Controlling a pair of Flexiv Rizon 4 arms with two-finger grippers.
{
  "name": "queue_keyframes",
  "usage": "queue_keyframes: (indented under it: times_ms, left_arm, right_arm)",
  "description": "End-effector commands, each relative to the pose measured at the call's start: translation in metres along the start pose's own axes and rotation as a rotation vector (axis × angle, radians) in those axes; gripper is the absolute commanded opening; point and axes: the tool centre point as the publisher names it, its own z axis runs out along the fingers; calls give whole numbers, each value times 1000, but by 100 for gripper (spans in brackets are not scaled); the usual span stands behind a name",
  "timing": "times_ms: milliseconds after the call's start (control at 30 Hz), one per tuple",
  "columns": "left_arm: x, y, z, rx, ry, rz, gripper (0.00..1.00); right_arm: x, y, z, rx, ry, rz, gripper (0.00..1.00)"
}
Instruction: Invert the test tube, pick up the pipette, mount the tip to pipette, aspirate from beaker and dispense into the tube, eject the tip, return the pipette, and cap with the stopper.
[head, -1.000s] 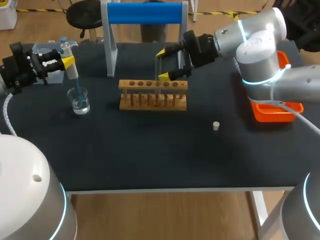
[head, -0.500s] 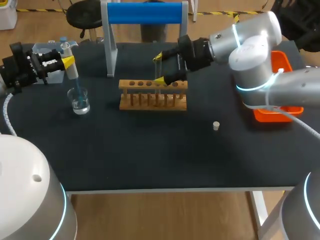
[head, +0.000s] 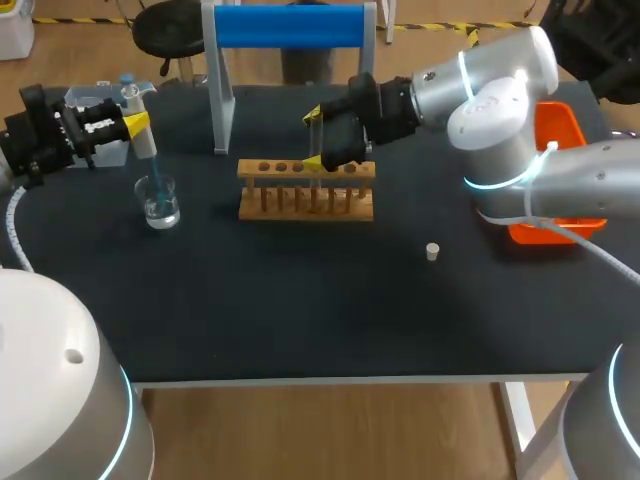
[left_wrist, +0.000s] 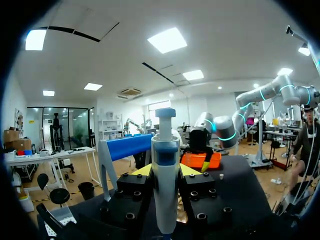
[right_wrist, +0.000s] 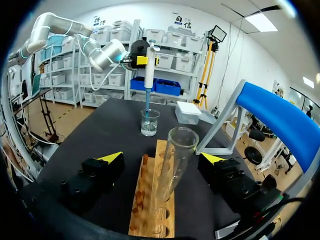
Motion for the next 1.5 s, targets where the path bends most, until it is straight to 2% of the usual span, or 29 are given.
queue_keyframes:
  times_ms: [33,267,833,1500]
  left_arm:
    - [1,-1,0,-1,-3,0,0]
    - [1,-1,0,-1,-3,0,0]
    - [1,-1,0,-1,-3,0,0]
    - [1,-1,0,-1,-3,0,0]
  right_arm:
    - [-9,2,-2,3,26,-7,100]
    - [-12,5,-2,6,91,-31,100]
    - [-10,1,-2,4,157,-44,100]
    - [-8,-1,4,5,148,-51,100]
